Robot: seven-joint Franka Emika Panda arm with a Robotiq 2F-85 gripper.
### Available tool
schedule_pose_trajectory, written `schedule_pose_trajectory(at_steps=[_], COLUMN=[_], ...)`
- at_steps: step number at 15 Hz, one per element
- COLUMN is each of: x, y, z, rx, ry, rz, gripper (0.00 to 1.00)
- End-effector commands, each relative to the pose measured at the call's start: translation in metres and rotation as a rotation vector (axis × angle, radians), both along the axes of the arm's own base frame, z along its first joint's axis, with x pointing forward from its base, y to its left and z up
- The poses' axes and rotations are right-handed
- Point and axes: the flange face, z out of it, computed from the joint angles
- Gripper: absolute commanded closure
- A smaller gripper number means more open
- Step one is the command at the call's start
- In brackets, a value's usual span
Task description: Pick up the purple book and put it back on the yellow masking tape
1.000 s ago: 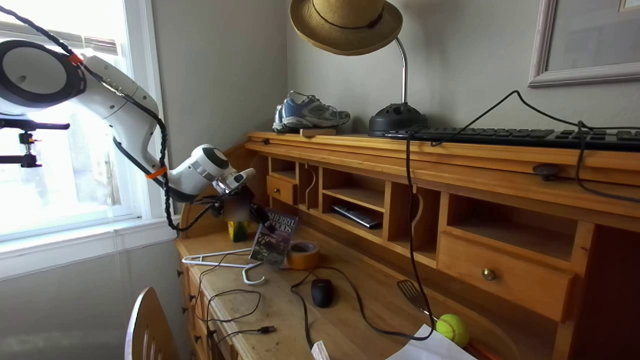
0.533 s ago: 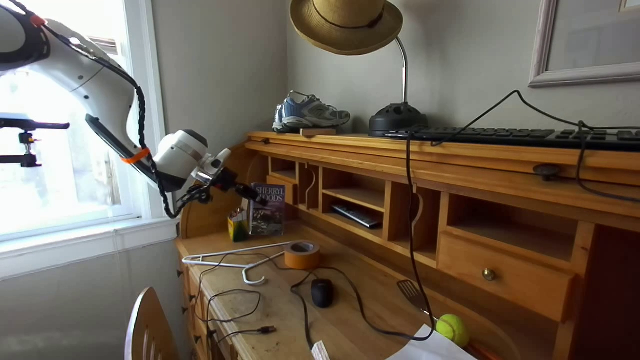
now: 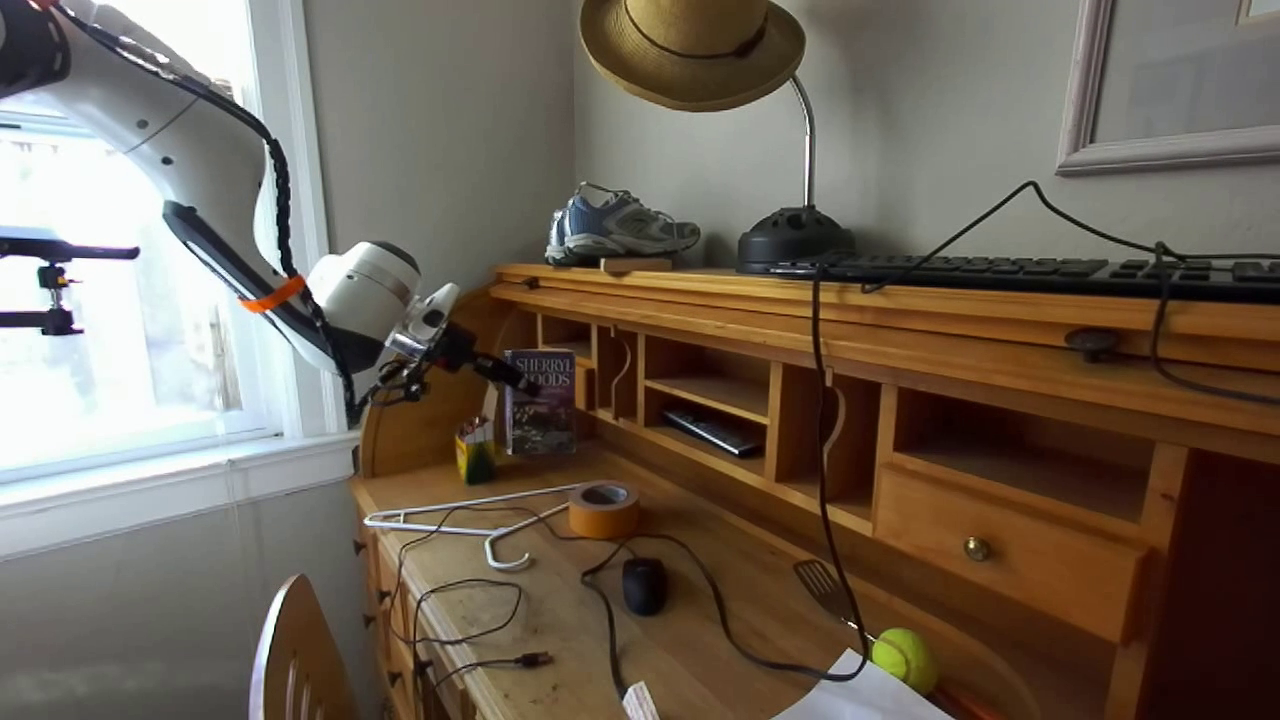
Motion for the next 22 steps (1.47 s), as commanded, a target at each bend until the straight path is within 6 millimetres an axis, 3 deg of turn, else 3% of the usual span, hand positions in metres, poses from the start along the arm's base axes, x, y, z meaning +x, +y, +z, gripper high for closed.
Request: schedule_pose_trajectory(at_steps=[1, 6, 12, 18, 22], x=[-0.006, 0.001, 0.022, 0.043, 0.054], y=[-0.016, -0.031, -0.043, -0.051, -0.061], z=[0.006, 0.023, 0.043, 0.047, 0.036], rx=[0.117, 0.209, 0.201, 0.173, 0.150], ry=[0.018, 0.002, -0.057, -0.090, -0.088], rz=[0.103, 0.172, 0.164, 0.184, 0.210], gripper=[0.93, 0.93, 0.93, 0.93, 0.93])
